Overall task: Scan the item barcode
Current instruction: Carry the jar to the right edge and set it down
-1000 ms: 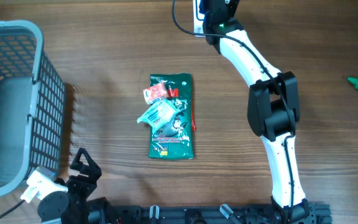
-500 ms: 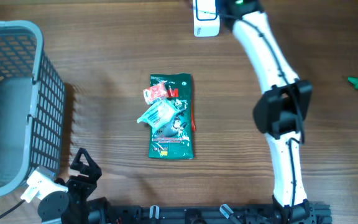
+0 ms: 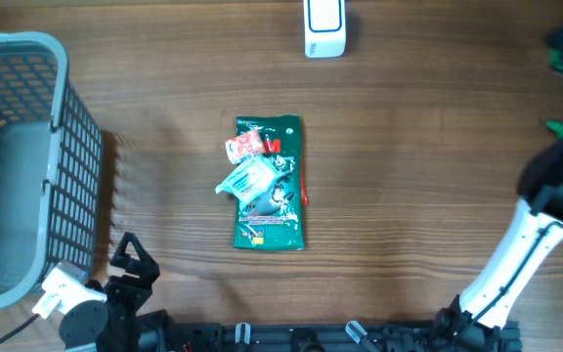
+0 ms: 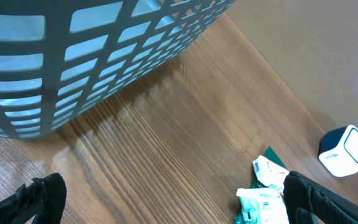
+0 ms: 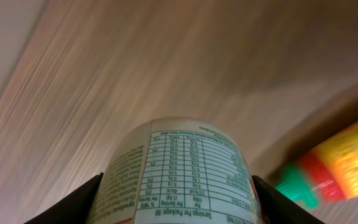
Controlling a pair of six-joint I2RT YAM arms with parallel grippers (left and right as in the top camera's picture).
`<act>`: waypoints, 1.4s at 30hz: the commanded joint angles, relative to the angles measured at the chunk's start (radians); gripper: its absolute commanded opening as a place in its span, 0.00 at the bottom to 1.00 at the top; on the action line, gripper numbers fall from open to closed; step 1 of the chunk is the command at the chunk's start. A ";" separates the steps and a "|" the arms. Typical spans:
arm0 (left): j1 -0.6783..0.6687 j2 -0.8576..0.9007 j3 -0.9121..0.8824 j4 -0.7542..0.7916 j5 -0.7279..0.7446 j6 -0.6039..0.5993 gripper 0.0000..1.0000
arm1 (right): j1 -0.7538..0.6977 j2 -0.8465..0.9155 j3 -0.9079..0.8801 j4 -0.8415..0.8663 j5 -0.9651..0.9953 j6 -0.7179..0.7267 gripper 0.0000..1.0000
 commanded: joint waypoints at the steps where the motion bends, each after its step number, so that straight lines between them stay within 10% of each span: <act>1: 0.002 -0.003 -0.003 0.000 -0.013 -0.006 1.00 | -0.062 0.058 -0.031 0.002 -0.101 0.137 0.42; 13: 0.002 -0.003 -0.003 0.000 -0.013 -0.006 1.00 | -0.115 0.148 -0.031 0.026 -0.137 0.214 0.52; 22: 0.002 -0.003 -0.003 0.000 -0.013 -0.006 1.00 | -0.130 0.098 -0.011 -0.010 -0.099 0.243 0.98; 42: 0.002 -0.003 -0.003 0.000 -0.013 -0.006 1.00 | 0.117 -0.323 -0.005 -0.342 -0.280 0.235 0.99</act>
